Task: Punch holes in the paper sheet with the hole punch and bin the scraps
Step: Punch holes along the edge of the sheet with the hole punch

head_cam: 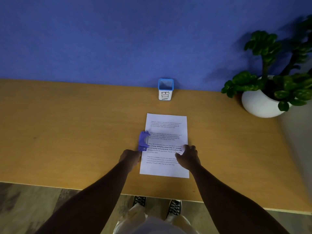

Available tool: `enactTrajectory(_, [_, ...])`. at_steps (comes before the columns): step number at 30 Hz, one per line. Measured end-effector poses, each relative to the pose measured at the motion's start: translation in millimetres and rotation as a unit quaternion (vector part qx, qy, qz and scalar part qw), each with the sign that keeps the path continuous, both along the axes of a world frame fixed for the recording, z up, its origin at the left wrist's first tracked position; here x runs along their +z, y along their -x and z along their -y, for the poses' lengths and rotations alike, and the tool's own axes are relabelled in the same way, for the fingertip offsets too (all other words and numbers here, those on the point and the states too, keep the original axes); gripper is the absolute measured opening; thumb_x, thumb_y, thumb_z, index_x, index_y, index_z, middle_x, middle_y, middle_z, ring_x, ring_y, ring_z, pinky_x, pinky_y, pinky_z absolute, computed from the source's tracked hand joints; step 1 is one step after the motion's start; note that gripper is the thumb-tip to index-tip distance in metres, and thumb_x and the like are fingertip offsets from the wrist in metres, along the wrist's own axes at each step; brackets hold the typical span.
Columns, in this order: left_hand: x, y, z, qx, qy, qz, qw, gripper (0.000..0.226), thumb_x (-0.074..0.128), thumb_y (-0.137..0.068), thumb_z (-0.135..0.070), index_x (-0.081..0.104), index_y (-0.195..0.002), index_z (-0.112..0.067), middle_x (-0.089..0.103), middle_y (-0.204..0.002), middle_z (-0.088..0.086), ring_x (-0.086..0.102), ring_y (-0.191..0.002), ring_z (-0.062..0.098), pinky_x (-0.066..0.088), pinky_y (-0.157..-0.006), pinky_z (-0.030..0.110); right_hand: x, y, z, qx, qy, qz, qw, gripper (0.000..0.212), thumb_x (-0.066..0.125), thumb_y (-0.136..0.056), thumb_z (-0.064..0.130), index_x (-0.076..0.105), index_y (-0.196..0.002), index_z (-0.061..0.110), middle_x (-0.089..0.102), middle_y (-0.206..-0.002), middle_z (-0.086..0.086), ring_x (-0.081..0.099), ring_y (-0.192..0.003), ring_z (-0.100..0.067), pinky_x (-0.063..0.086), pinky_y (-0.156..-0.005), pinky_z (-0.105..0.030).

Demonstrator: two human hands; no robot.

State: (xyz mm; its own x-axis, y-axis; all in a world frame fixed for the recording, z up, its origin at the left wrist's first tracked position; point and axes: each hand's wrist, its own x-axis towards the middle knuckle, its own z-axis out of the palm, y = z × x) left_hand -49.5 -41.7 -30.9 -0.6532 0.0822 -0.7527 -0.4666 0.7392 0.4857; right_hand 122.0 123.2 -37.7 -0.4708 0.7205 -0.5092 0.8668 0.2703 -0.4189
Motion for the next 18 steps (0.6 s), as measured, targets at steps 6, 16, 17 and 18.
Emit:
enactTrajectory(6, [-1.9,-6.2,-4.2,-0.028,0.007,-0.003,1.0,0.019,0.066,-0.078,-0.023,0.071,-0.083,-0.005,0.077,-0.086,0.01,0.074,-0.085,0.028,0.06,-0.083,0.04,-1.0,-4.1,0.7,-0.008,-0.005,-0.002,1.0,0.056,0.059,-0.086,0.037,0.044,-0.135,0.014,0.041,-0.134,-0.011,0.043,-0.122,-0.028,0.05,-0.093,-0.041])
enactTrajectory(16, [0.1,-12.8,-9.4,-0.073,0.037,-0.002,0.997,0.02,0.067,-0.078,-0.019,0.069,-0.092,-0.006,0.074,-0.09,0.009,0.073,-0.085,0.025,0.053,-0.067,0.03,-1.9,-10.2,1.0,-0.026,-0.013,0.001,1.0,0.056,0.06,-0.085,0.036,0.045,-0.134,0.014,0.042,-0.133,-0.011,0.044,-0.121,-0.029,0.051,-0.093,-0.043])
enactTrajectory(17, [0.6,-14.2,-10.1,-0.082,0.038,-0.003,0.996,0.019,0.068,-0.078,-0.02,0.068,-0.091,-0.007,0.074,-0.088,0.008,0.072,-0.082,0.023,0.052,-0.065,0.029,-1.8,-11.2,0.6,-0.029,-0.015,0.003,0.999,0.056,0.06,-0.085,0.036,0.045,-0.134,0.014,0.042,-0.133,-0.011,0.044,-0.121,-0.028,0.051,-0.092,-0.043])
enactTrajectory(18, [1.1,-15.8,-10.8,-0.092,0.037,-0.004,0.995,0.019,0.07,-0.078,-0.021,0.068,-0.091,-0.008,0.073,-0.086,0.007,0.071,-0.078,0.022,0.051,-0.062,0.029,-1.7,-12.3,0.1,-0.031,-0.016,0.005,0.999,0.056,0.06,-0.085,0.036,0.045,-0.134,0.014,0.043,-0.132,-0.011,0.044,-0.12,-0.028,0.051,-0.092,-0.043])
